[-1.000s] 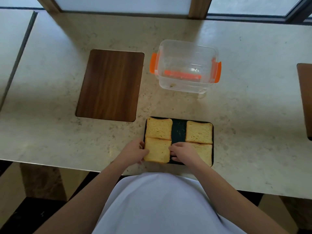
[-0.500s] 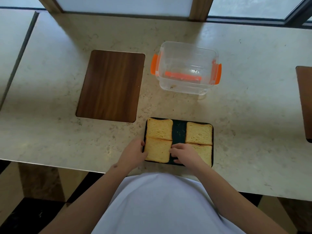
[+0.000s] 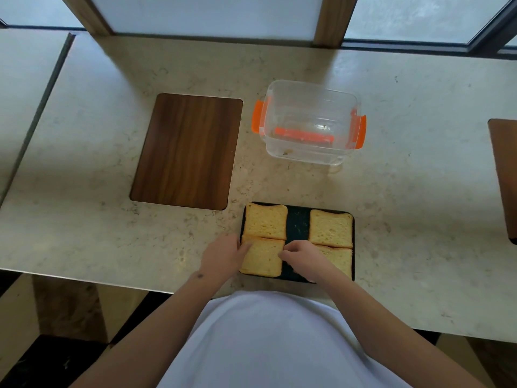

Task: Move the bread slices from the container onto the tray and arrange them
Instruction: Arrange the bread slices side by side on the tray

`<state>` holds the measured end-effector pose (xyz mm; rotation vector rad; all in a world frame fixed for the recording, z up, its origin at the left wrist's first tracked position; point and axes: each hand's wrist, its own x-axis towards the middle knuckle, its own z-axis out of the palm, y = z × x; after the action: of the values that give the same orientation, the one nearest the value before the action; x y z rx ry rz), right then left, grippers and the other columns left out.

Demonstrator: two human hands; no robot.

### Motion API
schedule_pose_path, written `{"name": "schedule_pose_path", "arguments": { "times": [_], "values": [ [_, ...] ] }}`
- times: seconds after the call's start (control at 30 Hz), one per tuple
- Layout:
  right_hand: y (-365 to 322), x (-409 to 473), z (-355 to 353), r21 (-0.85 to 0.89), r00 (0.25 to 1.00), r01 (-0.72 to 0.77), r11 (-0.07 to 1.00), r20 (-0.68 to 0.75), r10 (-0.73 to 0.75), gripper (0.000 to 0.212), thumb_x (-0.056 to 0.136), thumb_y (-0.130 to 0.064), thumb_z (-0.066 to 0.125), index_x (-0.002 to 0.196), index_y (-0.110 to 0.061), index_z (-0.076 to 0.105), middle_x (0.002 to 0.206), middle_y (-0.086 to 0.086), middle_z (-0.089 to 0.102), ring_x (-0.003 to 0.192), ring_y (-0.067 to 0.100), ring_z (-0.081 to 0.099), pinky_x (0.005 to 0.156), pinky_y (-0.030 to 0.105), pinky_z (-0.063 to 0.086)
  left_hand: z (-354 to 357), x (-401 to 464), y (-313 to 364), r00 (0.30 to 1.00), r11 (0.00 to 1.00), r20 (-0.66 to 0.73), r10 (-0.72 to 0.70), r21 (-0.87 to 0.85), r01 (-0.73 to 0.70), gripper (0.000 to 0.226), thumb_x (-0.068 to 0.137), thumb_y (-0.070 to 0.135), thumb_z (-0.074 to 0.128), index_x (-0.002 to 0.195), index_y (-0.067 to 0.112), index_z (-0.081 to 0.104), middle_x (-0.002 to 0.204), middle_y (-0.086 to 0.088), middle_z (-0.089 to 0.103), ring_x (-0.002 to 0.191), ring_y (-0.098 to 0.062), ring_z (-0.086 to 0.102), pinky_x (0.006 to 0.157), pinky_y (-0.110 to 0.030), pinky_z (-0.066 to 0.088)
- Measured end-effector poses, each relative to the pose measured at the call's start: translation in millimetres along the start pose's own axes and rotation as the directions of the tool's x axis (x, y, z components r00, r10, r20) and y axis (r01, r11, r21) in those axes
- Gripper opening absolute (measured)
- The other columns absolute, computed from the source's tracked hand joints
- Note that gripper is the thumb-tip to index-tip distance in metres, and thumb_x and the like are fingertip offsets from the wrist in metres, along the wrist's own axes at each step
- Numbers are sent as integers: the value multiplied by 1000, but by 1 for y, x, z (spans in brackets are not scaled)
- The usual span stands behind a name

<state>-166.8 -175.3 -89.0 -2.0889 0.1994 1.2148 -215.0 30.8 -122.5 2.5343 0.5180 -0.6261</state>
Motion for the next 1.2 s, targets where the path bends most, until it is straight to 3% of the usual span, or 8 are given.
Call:
{"name": "schedule_pose_path", "arguments": {
  "times": [0.1,0.23,0.4,0.67,0.83,0.97,1.07,1.2],
  "values": [
    [0,1,-1,-13,1000,-9,1000,1,9,36,94,-33,59,114,-3,66,77,7,57,64,18,52,60,33,41,0,6,3,991,959,-47,-122,-265,105,40,93,53,54,75,17,52,70,2,55,62,-13,50,53,-30,35],
    [0,2,0,-25,1000,4,1000,-12,-5,17,93,-36,61,104,-24,60,95,5,70,84,22,67,76,40,58,1,16,6,961,817,56,-270,-516,259,40,89,51,62,73,16,47,72,-1,51,66,-16,49,59,-32,39],
    [3,5,2,-18,999,28,999,-22,-28,13,93,-37,61,102,-28,56,101,2,68,91,22,67,82,41,58,0,21,5,939,741,157,-307,-580,339,36,86,40,68,78,12,47,75,-8,56,70,-24,58,71,-46,54],
    [11,10,8,20,998,35,999,-50,-34,13,92,-38,62,99,-32,52,87,-10,61,78,11,61,83,42,58,-4,26,3,943,752,193,-270,-570,332,34,85,31,74,78,11,47,71,-10,57,61,-22,57,55,-34,47],
    [12,11,9,49,999,25,998,-47,-23,20,93,-36,62,109,-27,54,95,-7,62,90,15,64,85,43,59,0,24,1,981,860,64,-185,-473,193,30,87,31,71,78,14,49,76,-7,58,69,-21,55,61,-33,42],
    [12,6,10,-133,972,120,984,-186,-144,33,95,-30,58,126,-18,54,104,-5,59,79,7,57,62,25,49,1,17,-5,995,930,-86,-46,-367,12,24,91,36,67,88,14,58,79,1,59,71,-10,53,60,-24,40],
    [8,1,12,-384,894,236,892,-273,-354,32,96,-23,55,127,-15,54,117,2,55,90,15,56,68,29,52,3,8,-8,971,967,-213,108,-204,-153,17,94,31,62,88,16,59,82,5,56,71,-11,53,62,-27,45],
    [-3,7,14,-450,837,321,833,-276,-472,35,96,-20,56,130,-14,56,122,3,53,109,19,52,83,33,54,7,-3,-13,959,959,-263,110,-224,-171,7,94,20,62,90,15,65,88,4,55,73,-6,54,66,-26,47]
  ]
}}
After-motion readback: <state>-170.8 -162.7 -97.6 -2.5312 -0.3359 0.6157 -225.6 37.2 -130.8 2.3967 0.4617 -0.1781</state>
